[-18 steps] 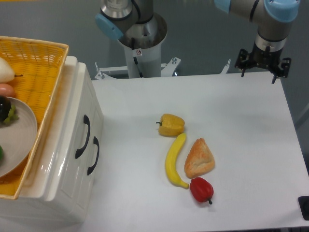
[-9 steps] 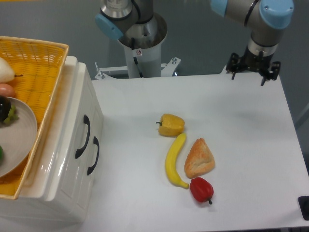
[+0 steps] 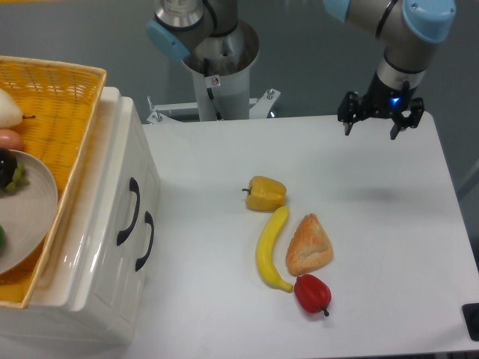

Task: Slide the top white drawer open
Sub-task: 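Move the gripper from its raised start pose toward the white cabinet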

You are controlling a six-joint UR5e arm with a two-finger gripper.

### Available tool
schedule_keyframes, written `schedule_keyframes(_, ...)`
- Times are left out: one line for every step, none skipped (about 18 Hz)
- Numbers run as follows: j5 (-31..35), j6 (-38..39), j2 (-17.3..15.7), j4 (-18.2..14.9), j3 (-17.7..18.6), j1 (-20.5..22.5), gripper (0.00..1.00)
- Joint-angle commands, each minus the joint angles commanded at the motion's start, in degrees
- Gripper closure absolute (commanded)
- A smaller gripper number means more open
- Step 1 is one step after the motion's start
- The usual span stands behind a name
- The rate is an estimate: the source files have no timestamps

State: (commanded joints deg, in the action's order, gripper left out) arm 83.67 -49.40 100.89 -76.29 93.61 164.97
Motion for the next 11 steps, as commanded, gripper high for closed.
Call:
schedule_keyframes(0.3, 0.1, 0.5, 0.0, -0.7, -0.3, 0.00)
schedule_keyframes(0.5, 0.1, 0.9, -0.1, -1.1, -0.4, 0.00)
schedule_keyframes(0.6, 0.0, 0.7, -0.2, -1.1, -0.8, 0.00)
schedule_keyframes(0.7, 0.0, 0.4, -0.1, -1.1, -1.1, 0.00)
schedule_keyframes(0.6, 0.1, -0.2, 0.0, -1.7, -1.4, 0.00)
schedule_keyframes(0.6, 0.1, -0.8, -0.2, -2.5, -1.7, 0.00)
schedule_keyframes(0.7, 0.2, -0.8, -0.2, -2.9, -2.3, 0.00)
schedule_keyframes(0.7, 0.2, -0.8, -0.2, -3.0, -3.0, 0.00)
schedule_keyframes(0.7, 0.3, -0.8, -0.3, -2.8, -3.5, 0.00)
schedule_keyframes(0.7, 0.9, -0.8, -0.3, -2.6, -4.1, 0.00)
schedule_keyframes(0.7, 2.0, -0.8, -0.3, -2.6, -4.7, 0.00)
